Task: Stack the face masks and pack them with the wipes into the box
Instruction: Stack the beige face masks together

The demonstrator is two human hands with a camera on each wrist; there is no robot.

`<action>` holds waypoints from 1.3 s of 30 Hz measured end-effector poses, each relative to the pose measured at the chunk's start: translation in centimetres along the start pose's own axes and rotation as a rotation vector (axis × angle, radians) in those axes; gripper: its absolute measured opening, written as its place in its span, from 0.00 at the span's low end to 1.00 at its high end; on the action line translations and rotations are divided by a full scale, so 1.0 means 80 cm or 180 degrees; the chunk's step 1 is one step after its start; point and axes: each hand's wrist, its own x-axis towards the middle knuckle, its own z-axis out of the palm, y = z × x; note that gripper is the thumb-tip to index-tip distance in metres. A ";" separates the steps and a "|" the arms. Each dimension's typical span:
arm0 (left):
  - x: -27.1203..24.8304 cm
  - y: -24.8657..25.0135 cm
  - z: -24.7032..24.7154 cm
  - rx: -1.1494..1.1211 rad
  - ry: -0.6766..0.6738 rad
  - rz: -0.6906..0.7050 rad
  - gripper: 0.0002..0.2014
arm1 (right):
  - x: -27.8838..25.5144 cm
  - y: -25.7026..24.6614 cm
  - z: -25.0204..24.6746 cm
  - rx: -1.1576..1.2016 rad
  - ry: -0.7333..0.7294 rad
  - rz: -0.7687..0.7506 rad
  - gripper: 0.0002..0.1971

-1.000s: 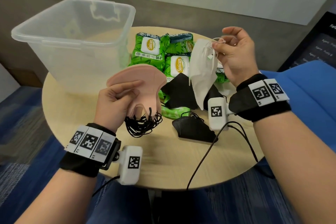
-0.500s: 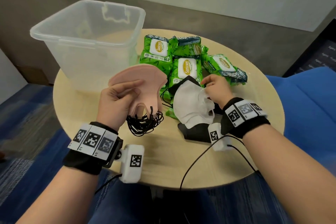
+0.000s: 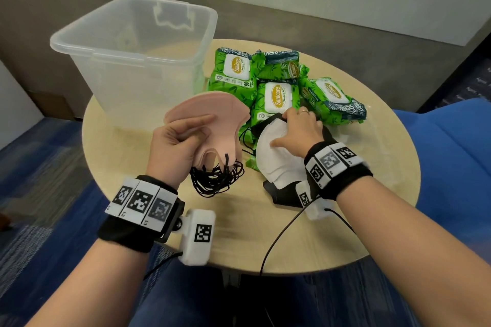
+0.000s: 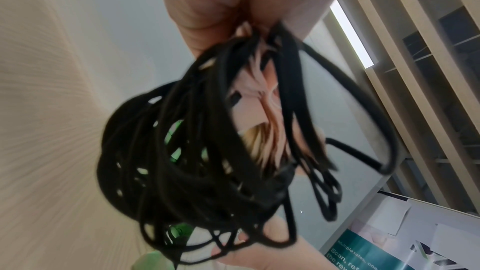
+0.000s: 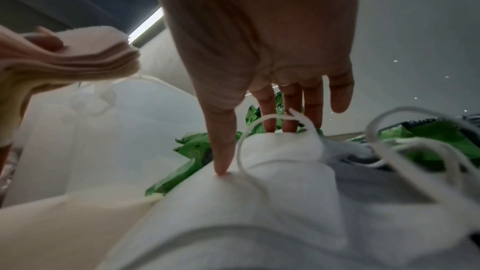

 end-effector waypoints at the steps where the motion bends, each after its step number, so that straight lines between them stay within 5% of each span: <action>1: 0.000 0.000 -0.001 0.0002 0.0004 -0.0008 0.14 | 0.001 -0.001 0.002 -0.0132 0.0064 -0.0025 0.34; 7: 0.000 0.000 0.000 -0.0005 0.0010 -0.0032 0.14 | 0.002 0.002 0.009 -0.0157 0.0234 -0.0011 0.16; 12: 0.000 -0.002 0.000 0.0008 0.0011 -0.0006 0.14 | -0.009 -0.006 0.004 -0.0128 0.0453 -0.0789 0.23; 15: 0.000 -0.002 0.000 0.0022 0.0007 0.0001 0.14 | -0.013 -0.018 0.002 -0.0723 0.0081 -0.1508 0.26; 18: -0.001 -0.001 0.000 -0.0001 0.0005 0.0018 0.13 | -0.011 -0.027 0.004 -0.1380 -0.0288 -0.1639 0.27; 23: -0.001 0.000 -0.002 -0.0048 0.0000 -0.0073 0.13 | -0.009 -0.030 0.000 -0.1605 -0.0378 -0.1773 0.11; 28: -0.002 0.002 -0.002 -0.0052 0.0012 -0.0128 0.13 | -0.003 -0.015 -0.017 -0.0958 -0.0206 -0.1839 0.05; 35: -0.004 0.004 0.001 -0.0078 0.0013 -0.0148 0.13 | -0.007 0.006 -0.068 0.1120 0.0204 -0.1252 0.03; 39: -0.004 0.007 0.001 -0.0063 -0.0005 -0.0016 0.13 | -0.009 0.013 -0.093 0.1756 0.0224 -0.1060 0.09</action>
